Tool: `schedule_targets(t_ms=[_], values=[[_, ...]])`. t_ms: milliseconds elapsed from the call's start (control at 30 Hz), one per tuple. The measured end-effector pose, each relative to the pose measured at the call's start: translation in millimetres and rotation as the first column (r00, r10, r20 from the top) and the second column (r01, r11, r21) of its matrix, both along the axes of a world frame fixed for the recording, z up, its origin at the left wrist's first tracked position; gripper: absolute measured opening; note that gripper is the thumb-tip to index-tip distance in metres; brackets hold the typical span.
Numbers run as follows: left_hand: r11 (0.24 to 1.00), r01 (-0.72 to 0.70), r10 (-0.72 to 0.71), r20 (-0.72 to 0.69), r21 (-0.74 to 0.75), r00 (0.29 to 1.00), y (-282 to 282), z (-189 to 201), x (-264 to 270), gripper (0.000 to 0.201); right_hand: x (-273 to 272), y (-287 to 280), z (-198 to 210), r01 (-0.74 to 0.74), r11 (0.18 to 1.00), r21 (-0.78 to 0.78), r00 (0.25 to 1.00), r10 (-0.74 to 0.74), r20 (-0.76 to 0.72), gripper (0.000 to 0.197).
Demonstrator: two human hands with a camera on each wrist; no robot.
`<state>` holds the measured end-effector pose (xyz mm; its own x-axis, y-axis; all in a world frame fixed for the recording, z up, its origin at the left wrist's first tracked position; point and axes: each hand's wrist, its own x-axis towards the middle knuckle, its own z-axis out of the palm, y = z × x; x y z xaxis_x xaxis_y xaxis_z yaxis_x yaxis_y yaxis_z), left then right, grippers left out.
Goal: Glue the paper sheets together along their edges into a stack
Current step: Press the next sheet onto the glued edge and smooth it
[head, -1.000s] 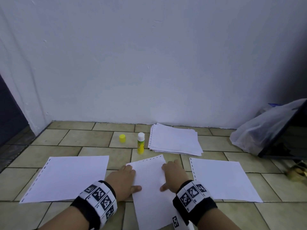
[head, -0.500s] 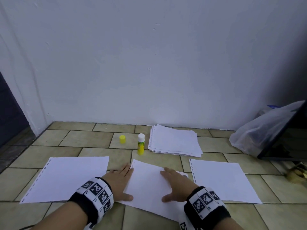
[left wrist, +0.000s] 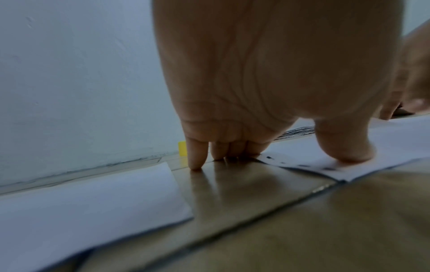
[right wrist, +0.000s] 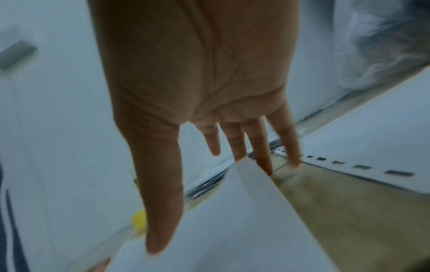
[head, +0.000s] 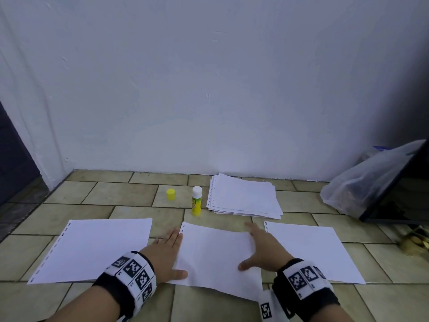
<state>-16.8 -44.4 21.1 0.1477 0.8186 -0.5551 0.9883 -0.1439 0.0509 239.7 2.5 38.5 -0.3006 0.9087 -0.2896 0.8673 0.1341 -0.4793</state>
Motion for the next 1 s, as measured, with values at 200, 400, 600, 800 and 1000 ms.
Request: schedule_targets(t_ms=[200,400,600,800,1000], values=[[1.000,-0.026,0.025,0.007,0.014,1.000,-1.0,-6.0,1.1,0.097,16.5,-0.6,0.7,0.221,0.975,-0.008,0.907,-0.209,-0.366,0.067],[0.999,-0.046,0.046,0.010,0.016,0.999,-0.8,-10.0,3.6,0.097,23.1,-13.2,-13.2,0.091,0.996,-0.023,0.951,-0.094,-0.294,0.025],[0.999,-0.031,0.031,-0.012,-0.025,0.999,5.3,-11.8,3.0,0.092,37.3,-5.6,-7.5,0.148,0.986,-0.072,0.936,-0.163,-0.312,0.029],[1.000,-0.024,0.024,-0.050,-0.005,0.998,5.9,-11.4,5.5,0.092,73.2,3.6,46.5,0.219,0.974,-0.061,0.854,-0.222,-0.471,0.041],[1.000,-0.013,0.011,-0.163,-0.008,0.987,12.3,-7.9,13.4,0.094,83.9,54.1,87.0,0.526,0.845,0.101,0.698,-0.360,-0.619,0.042]])
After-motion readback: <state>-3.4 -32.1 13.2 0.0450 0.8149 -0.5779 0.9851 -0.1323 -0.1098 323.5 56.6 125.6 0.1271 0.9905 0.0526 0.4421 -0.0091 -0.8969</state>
